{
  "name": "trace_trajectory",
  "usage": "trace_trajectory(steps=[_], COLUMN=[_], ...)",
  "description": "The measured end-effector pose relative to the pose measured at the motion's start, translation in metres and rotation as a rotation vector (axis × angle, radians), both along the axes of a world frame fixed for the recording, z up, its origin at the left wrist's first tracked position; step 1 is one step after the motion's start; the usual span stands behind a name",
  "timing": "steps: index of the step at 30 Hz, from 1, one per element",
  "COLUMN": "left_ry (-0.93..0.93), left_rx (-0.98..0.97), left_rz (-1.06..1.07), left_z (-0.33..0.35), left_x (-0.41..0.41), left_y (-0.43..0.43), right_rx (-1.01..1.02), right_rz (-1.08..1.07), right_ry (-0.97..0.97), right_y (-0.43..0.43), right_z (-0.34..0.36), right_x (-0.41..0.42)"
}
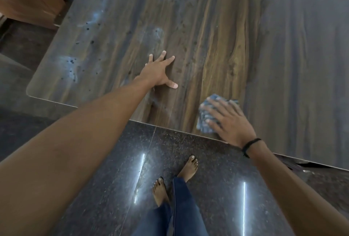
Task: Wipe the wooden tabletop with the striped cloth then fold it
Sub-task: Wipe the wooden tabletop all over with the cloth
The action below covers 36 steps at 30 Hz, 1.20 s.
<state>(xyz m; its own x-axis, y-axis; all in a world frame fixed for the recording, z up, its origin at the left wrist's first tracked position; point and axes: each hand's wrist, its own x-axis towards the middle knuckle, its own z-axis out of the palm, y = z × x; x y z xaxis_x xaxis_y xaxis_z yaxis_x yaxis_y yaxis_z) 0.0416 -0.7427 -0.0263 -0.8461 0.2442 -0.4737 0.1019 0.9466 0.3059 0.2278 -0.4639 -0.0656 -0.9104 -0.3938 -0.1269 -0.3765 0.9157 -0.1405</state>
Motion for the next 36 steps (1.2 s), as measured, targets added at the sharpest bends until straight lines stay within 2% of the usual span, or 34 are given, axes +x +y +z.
trace_trajectory(steps=[2,3,4,7,8,9,12,13,15,17,18,20,22,23,24,27,28,30,33,34,36], left_ry=[-0.004,-0.007,-0.007,0.007,0.022,0.043,0.057,0.056,0.049,0.028,0.027,0.076,0.145,0.162,0.160,0.074,0.054,0.058,0.084,0.088,0.095], left_rx=[-0.002,-0.003,-0.001,0.013,0.024,0.035,0.048,0.047,0.043,0.054,0.070,0.106,0.112,0.099,0.075,0.015,0.022,0.052,0.081,0.078,0.059], left_rz=[-0.001,-0.003,-0.008,-0.024,-0.024,-0.019,-0.002,-0.001,-0.017,-0.027,-0.022,0.012,0.071,0.104,0.128,0.157,0.162,0.184,0.208,0.208,0.198], left_z=[0.000,0.000,0.000,-0.003,-0.003,-0.004,-0.005,-0.006,-0.007,-0.007,-0.006,-0.003,0.001,0.002,0.002,-0.003,-0.006,-0.012,-0.013,-0.013,-0.014], left_x=[-0.001,-0.001,0.000,0.004,0.006,0.007,0.006,0.006,0.006,0.000,-0.003,-0.012,-0.025,-0.030,-0.033,-0.035,-0.033,-0.031,-0.034,-0.035,-0.036], left_y=[-0.001,-0.001,-0.001,-0.004,-0.005,-0.006,-0.008,-0.008,-0.007,-0.011,-0.015,-0.027,-0.040,-0.045,-0.048,-0.058,-0.060,-0.065,-0.067,-0.067,-0.066], right_rx=[-0.039,-0.052,-0.042,-0.019,-0.013,-0.007,-0.038,-0.052,-0.028,-0.026,-0.020,0.003,-0.039,-0.067,-0.069,-0.050,-0.036,-0.011,-0.055,-0.070,-0.066], right_rz=[-0.339,-0.399,-0.358,0.061,0.122,0.113,-0.272,-0.329,-0.149,0.107,0.160,0.047,-0.264,-0.340,-0.302,0.149,0.236,0.188,-0.166,-0.185,0.010], right_ry=[0.014,0.013,0.012,0.004,-0.006,0.006,0.030,0.015,-0.024,-0.030,-0.028,0.014,0.033,0.029,0.013,0.025,0.027,0.067,0.070,0.040,0.021], right_y=[-0.012,-0.031,-0.050,-0.060,-0.050,-0.043,-0.062,-0.080,-0.104,-0.089,-0.072,-0.049,-0.058,-0.075,-0.094,-0.105,-0.091,-0.068,-0.081,-0.097,-0.115], right_z=[0.003,0.004,0.005,0.003,0.003,0.001,0.002,0.003,0.003,0.004,0.004,-0.002,-0.002,0.001,0.003,0.001,0.000,-0.006,-0.001,0.002,0.002], right_x=[-0.014,-0.017,-0.014,0.013,0.015,0.011,-0.018,-0.024,-0.015,0.004,0.007,-0.009,-0.037,-0.048,-0.052,-0.038,-0.038,-0.057,-0.092,-0.095,-0.082])
